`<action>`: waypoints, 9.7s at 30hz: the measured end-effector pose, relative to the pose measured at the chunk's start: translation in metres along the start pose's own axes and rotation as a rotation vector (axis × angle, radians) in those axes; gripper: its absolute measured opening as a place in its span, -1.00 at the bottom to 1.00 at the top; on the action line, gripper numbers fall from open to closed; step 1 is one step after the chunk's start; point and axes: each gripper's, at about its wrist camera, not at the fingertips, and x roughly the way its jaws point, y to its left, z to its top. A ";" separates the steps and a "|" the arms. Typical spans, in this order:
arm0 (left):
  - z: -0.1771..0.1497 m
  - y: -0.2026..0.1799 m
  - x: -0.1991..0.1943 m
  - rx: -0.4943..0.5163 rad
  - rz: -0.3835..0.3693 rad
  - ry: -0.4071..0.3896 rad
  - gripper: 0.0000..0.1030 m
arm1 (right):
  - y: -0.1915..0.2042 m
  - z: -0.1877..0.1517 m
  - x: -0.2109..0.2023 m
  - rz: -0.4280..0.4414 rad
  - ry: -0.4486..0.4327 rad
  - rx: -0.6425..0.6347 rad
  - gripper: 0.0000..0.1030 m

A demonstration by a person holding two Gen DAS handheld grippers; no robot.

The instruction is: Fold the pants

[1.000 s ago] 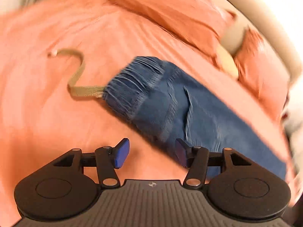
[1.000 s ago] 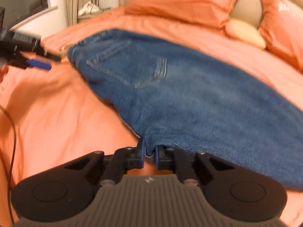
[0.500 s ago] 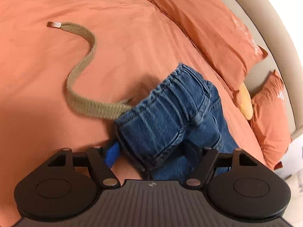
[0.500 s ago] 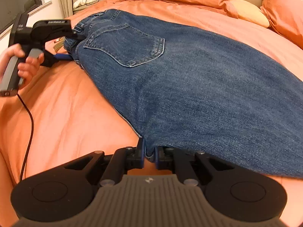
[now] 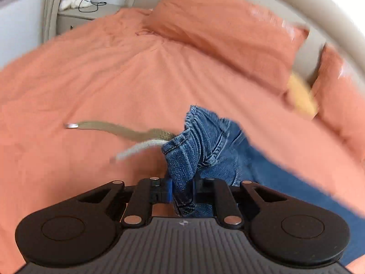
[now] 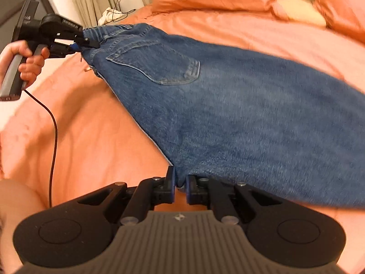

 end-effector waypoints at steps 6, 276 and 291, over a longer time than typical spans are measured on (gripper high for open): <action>-0.033 0.027 0.061 -0.035 0.130 0.117 -0.66 | 0.005 -0.016 0.025 -0.003 0.045 0.033 -0.93; -0.025 -0.131 -0.107 0.155 0.075 -0.367 -0.67 | -0.121 0.072 -0.029 -0.066 0.171 -0.194 -0.23; -0.165 -0.378 -0.077 0.773 -0.107 -0.346 -0.68 | -0.192 -0.001 -0.125 -0.093 0.034 0.014 -0.23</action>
